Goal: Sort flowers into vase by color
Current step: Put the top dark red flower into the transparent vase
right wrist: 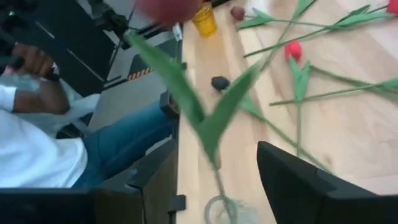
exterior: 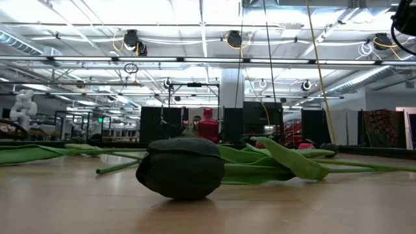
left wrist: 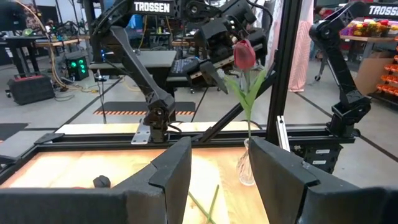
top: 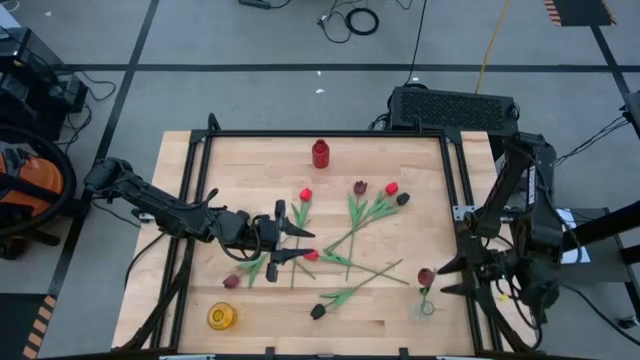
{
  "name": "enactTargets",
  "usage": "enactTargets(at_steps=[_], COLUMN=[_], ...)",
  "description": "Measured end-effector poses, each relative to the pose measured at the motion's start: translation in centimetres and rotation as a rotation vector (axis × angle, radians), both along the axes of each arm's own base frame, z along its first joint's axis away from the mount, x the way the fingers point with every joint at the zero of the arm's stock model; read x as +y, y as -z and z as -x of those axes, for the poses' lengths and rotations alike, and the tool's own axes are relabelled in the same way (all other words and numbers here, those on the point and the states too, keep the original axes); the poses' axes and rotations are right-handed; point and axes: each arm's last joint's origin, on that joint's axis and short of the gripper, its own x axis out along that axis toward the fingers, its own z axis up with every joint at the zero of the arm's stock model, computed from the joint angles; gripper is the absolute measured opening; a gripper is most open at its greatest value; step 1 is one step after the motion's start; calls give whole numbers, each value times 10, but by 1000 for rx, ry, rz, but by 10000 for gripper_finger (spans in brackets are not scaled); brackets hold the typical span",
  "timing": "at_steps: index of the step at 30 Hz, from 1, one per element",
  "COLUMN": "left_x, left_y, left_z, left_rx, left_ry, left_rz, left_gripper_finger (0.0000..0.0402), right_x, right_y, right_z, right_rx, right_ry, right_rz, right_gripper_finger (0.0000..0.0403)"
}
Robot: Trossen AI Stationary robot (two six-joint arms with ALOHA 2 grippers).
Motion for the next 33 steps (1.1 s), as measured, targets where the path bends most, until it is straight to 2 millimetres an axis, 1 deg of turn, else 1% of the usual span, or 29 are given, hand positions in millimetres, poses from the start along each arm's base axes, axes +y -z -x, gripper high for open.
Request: enactTargets(at_steps=[3,7,10,12,14,16,19,22,26,28,31,33], left_x=[1,2,5,8,11,12,9,11,21,26,29,29], left_y=[0,0,0,-1,-2,-1,4,12,36,46,54,57], left_z=[0,0,0,0,1,0,-6,-17,-38,-49,-67,-80], left_rx=[0,-1,-2,-8,-19,-26,-29,-59,-39,-15,25,85], left_ry=[-18,-77,-177,-273,-372,-411,-415,-432,-495,-494,-456,-426], left_rz=[0,0,0,5,13,17,20,45,155,190,211,214], left_gripper_finger=[168,168,168,168,168,168,168,168,168,168,168,168], right_x=[-14,-36,-54,-64,-73,-79,-83,-83,-82,-79,-79,-79], right_y=[-1,3,6,7,8,8,7,6,7,8,9,9], right_z=[1,4,6,7,7,6,3,-1,-6,-9,-11,-11], right_rx=[14,66,99,100,91,71,23,-32,-46,-48,-44,-39], right_ry=[20,93,193,276,349,413,475,514,539,540,547,544], right_rz=[39,108,144,151,162,172,181,215,273,309,330,346], right_gripper_finger=[207,196,185,177,169,162,154,148,146,146,146,146])
